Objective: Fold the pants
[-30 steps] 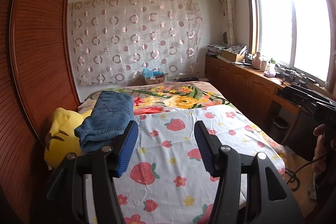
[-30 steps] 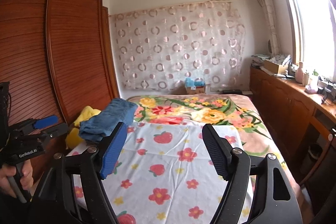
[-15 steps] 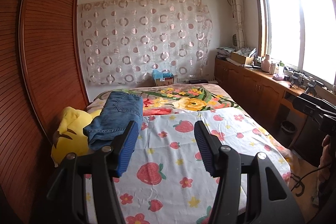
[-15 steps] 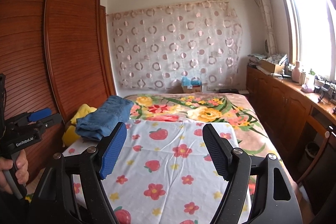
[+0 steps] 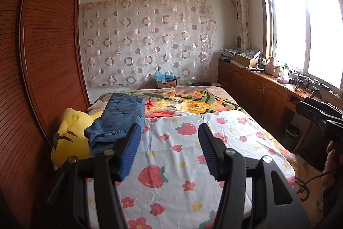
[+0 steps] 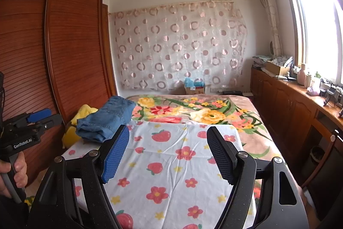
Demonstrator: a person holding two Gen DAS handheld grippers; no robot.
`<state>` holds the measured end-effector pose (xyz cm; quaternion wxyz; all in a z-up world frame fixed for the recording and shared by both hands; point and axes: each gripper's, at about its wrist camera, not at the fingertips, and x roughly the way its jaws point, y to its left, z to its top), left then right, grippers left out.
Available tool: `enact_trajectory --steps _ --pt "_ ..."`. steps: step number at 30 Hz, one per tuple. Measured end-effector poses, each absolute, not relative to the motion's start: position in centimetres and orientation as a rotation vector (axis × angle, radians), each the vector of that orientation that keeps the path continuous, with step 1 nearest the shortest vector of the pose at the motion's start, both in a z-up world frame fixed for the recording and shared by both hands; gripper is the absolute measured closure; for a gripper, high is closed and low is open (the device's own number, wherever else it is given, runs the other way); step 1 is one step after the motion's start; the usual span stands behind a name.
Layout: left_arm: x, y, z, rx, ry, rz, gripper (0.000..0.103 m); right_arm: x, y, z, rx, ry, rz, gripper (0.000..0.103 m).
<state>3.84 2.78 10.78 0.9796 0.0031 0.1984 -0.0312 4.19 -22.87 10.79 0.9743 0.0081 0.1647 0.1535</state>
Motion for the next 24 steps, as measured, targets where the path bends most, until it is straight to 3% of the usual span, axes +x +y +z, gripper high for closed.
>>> enact_trajectory --steps 24 --pt "3.43 2.18 11.05 0.005 0.391 -0.061 0.048 4.09 -23.03 10.75 0.014 0.331 0.308 0.026"
